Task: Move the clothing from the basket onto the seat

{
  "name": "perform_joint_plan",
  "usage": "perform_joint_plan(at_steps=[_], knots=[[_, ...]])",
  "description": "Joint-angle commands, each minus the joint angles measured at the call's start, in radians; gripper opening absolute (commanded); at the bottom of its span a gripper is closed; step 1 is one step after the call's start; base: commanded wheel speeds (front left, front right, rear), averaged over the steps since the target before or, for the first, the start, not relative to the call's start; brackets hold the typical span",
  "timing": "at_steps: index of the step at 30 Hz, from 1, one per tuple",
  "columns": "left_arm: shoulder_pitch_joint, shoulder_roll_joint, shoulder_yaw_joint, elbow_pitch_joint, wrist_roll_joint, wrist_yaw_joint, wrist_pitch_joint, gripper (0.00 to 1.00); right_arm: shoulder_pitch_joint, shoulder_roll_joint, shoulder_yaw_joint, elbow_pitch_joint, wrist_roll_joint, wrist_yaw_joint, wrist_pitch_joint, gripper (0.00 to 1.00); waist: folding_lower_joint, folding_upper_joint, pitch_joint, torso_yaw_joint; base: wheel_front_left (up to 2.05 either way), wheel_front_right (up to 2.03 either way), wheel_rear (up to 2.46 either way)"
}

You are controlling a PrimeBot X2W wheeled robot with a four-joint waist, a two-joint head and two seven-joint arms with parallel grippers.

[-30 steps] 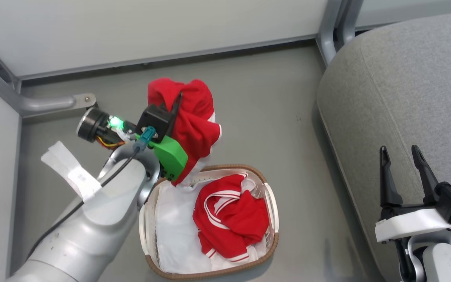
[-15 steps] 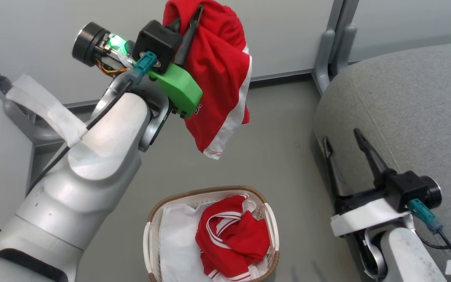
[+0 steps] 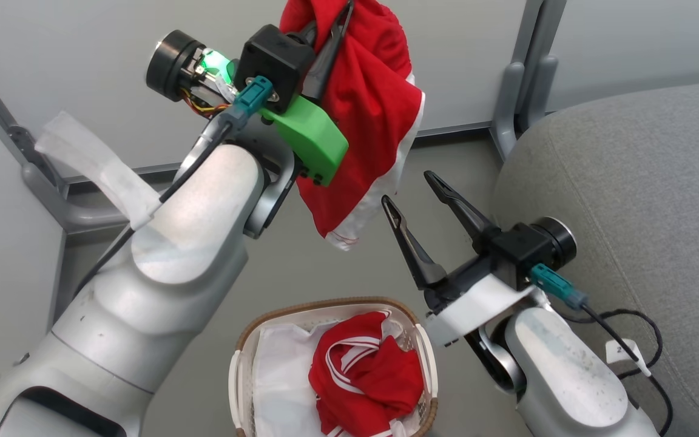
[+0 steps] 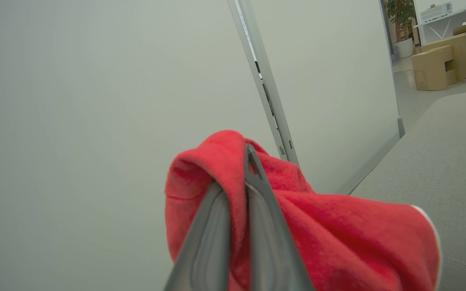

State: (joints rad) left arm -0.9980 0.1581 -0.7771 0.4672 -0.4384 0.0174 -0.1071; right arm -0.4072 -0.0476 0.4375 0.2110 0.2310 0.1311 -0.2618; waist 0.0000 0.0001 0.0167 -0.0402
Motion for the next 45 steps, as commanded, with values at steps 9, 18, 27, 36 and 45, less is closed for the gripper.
perform_joint_plan(at_steps=[9, 18, 27, 36, 45], knots=[[0.046, -0.034, -0.03, -0.035, -0.025, -0.002, -0.003, 0.0, -0.14, -0.005, 0.096, 0.146, 0.023, -0.001, -0.005, 1.0, 0.0, -0.0001, -0.015, 0.031, 0.0, 0.0, 0.0], [0.124, -0.012, -0.014, -0.075, -0.064, 0.025, 0.0, 0.0, -0.177, -0.005, 0.105, 0.185, 0.03, -0.001, -0.005, 0.0, 0.0, -0.0001, -0.02, 0.036, 0.0, 0.0, 0.0], [0.245, 0.027, 0.017, -0.096, -0.112, 0.053, -0.057, 1.0, -0.164, -0.004, 0.049, 0.176, -0.013, -0.001, -0.005, 0.0, 0.0, -0.0001, -0.013, 0.022, 0.0, 0.0, 0.0], [0.396, 0.037, 0.001, -0.086, -0.151, 0.031, -0.118, 1.0, -0.156, -0.012, -0.018, 0.169, -0.067, -0.001, -0.005, 0.0, 0.0, -0.0001, 0.001, 0.015, 0.0, 0.0, 0.0], [0.507, 0.053, -0.029, -0.083, -0.156, 0.006, -0.141, 1.0, -0.126, -0.038, -0.083, 0.147, -0.087, -0.001, -0.005, 0.0, 0.0, -0.0001, 0.012, 0.007, 0.0, 0.0, 0.0]])
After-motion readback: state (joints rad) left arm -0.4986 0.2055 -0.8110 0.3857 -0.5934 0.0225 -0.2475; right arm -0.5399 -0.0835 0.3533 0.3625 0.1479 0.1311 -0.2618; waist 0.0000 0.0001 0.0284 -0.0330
